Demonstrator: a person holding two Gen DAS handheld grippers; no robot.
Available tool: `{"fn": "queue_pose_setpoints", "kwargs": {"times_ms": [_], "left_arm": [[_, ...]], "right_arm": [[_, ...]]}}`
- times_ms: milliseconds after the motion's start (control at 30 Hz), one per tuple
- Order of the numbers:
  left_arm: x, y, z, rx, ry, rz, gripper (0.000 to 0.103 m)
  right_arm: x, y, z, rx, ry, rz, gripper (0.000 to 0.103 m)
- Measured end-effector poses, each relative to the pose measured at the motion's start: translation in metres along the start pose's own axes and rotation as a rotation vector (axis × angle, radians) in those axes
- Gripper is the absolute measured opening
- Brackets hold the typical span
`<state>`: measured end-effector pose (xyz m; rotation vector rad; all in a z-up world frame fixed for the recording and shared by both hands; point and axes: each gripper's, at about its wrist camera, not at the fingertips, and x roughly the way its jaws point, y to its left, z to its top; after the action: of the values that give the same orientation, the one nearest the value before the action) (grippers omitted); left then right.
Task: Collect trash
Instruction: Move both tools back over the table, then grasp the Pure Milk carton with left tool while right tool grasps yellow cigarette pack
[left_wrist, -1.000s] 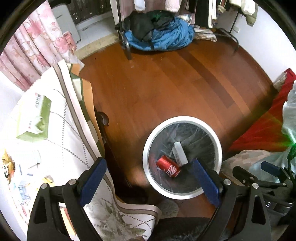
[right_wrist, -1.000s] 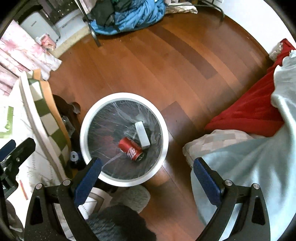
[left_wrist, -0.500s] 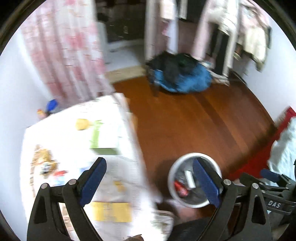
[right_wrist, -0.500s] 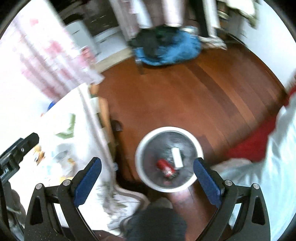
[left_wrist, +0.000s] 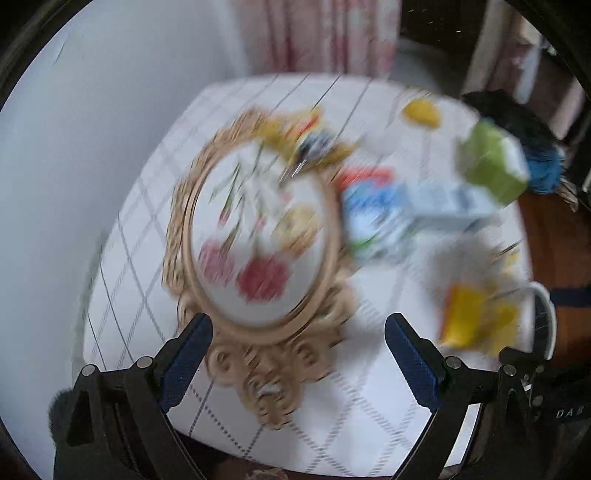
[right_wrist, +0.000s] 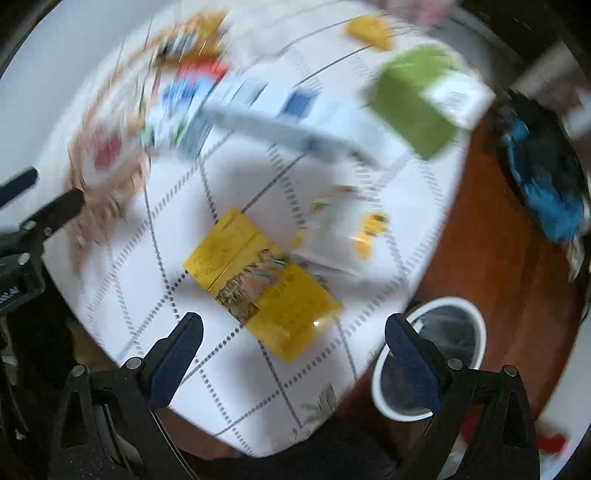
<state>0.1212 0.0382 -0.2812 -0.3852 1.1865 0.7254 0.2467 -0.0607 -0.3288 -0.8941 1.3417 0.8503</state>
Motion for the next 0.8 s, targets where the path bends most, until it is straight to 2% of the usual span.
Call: {"fn": "queue_pose_setpoints", "kwargs": {"times_ms": [133, 200, 267, 400, 600, 633, 700, 800], "left_arm": [[0.027, 0.025, -0.019, -0.04, 0.053, 0.008, 0.095], [0.032, 0.032, -0.023, -0.052, 0.065, 0.003, 0.095], [0.036, 0.036, -0.025, -0.062, 0.071, -0.002, 0.095], [0.037, 0.038, -0.021, -0.059, 0.07, -0.007, 0.095], [0.035, 0.037, 0.002, -0.048, 0.056, -0.04, 0.095], [0.035, 0.035, 0.008, -0.049, 0.055, -0.054, 0.095], [0.031, 0.027, 0.023, -0.051, 0.051, -0.102, 0.095], [0.032, 0.01, 0.049, -0.044, 0.062, -0.184, 0.095]], "right_arm": [[0.026, 0.022, 0.015, -0.108, 0.07, -0.062, 0.098], [0.031, 0.025, 0.021, -0.116, 0.082, -0.056, 0.097], [0.03, 0.022, 0.032, -0.083, 0.078, -0.012, 0.089], [0.023, 0.008, 0.038, 0.1, 0.045, 0.037, 0.078], [0.009, -0.04, 0.009, 0.59, -0.062, 0.192, 0.075], [0.008, -0.046, 0.005, 0.641, -0.073, 0.218, 0.075], [0.008, -0.052, 0.0, 0.693, -0.075, 0.233, 0.078], [0.006, -0.056, -0.012, 0.698, -0.1, 0.225, 0.081]]}}
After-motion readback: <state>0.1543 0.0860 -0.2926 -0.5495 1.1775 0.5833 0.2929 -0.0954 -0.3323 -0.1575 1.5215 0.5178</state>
